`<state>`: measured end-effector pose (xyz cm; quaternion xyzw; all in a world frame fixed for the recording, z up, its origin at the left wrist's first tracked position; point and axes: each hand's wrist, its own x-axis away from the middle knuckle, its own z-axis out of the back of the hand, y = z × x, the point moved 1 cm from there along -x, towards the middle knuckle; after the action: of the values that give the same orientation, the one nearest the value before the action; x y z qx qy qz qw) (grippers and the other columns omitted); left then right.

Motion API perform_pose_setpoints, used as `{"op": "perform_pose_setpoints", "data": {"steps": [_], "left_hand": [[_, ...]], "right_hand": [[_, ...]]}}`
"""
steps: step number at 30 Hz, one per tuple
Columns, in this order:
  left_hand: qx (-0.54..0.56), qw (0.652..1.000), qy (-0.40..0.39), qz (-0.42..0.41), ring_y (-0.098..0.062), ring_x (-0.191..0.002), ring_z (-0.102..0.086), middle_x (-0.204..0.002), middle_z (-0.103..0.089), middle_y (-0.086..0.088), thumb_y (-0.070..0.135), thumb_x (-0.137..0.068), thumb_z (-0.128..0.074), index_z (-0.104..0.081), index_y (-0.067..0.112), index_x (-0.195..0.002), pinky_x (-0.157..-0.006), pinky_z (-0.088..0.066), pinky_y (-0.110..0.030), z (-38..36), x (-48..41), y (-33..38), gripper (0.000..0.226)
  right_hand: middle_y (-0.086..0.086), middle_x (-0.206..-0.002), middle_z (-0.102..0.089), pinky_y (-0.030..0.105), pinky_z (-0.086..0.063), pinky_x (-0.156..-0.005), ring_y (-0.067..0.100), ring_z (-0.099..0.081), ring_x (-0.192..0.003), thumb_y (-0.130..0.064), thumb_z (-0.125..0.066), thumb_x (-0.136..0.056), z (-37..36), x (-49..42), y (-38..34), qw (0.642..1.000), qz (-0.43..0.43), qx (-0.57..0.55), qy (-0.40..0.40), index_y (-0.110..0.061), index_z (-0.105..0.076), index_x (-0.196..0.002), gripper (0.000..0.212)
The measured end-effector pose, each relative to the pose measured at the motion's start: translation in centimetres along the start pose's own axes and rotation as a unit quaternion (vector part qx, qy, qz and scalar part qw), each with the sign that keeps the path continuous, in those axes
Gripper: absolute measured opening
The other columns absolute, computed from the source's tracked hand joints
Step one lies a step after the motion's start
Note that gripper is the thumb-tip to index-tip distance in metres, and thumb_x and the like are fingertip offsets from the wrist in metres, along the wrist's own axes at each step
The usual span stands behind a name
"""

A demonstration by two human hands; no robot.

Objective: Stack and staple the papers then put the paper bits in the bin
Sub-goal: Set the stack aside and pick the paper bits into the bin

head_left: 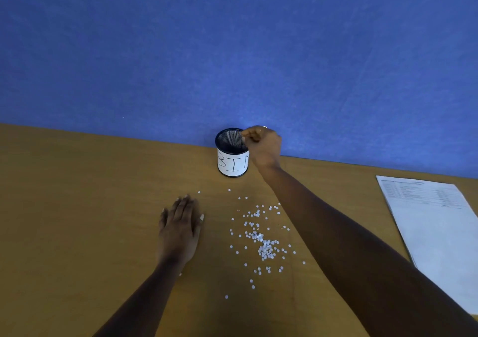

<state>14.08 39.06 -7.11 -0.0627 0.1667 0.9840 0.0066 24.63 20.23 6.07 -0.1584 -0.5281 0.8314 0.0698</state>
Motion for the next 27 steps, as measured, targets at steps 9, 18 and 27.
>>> {"op": "perform_pose_setpoints", "data": {"steps": [9,18,27], "left_hand": [[0.001,1.0,-0.006,0.002,-0.021,-0.138,-0.034,-0.144,-0.044,-0.004,0.053,-0.082,-0.011,-0.046,0.012,-0.135,-0.113,-0.021,-0.043,0.2,0.1,0.2,0.076],[0.0,1.0,0.004,-0.007,-0.022,-0.138,-0.034,-0.143,-0.045,-0.007,0.053,-0.082,-0.011,-0.047,0.01,-0.134,-0.113,-0.022,-0.044,0.4,0.2,0.3,0.076],[-0.002,1.0,-0.001,-0.008,-0.02,-0.14,-0.031,-0.145,-0.042,-0.005,0.052,-0.088,-0.018,-0.043,0.011,-0.137,-0.114,-0.019,-0.043,0.4,0.2,0.3,0.068]], "right_hand": [[0.013,-0.104,-0.071,0.021,-0.046,-0.08,0.021,-0.066,-0.094,-0.003,-0.055,-0.087,4.3,6.1,7.8,0.994,-0.066,0.087,0.023,-0.002,-0.07,-0.102,0.021],[0.018,-0.155,-0.018,0.037,-0.016,-0.116,0.029,-0.018,-0.144,-0.014,-0.038,-0.096,4.0,10.4,11.3,0.939,-0.105,0.308,-0.116,0.009,-0.034,-0.137,0.046],[0.016,-0.157,0.0,0.034,0.0,-0.118,0.026,0.0,-0.146,-0.025,-0.033,-0.099,0.3,13.4,9.8,0.927,-0.044,0.324,-0.184,0.001,-0.007,-0.146,0.06]]}}
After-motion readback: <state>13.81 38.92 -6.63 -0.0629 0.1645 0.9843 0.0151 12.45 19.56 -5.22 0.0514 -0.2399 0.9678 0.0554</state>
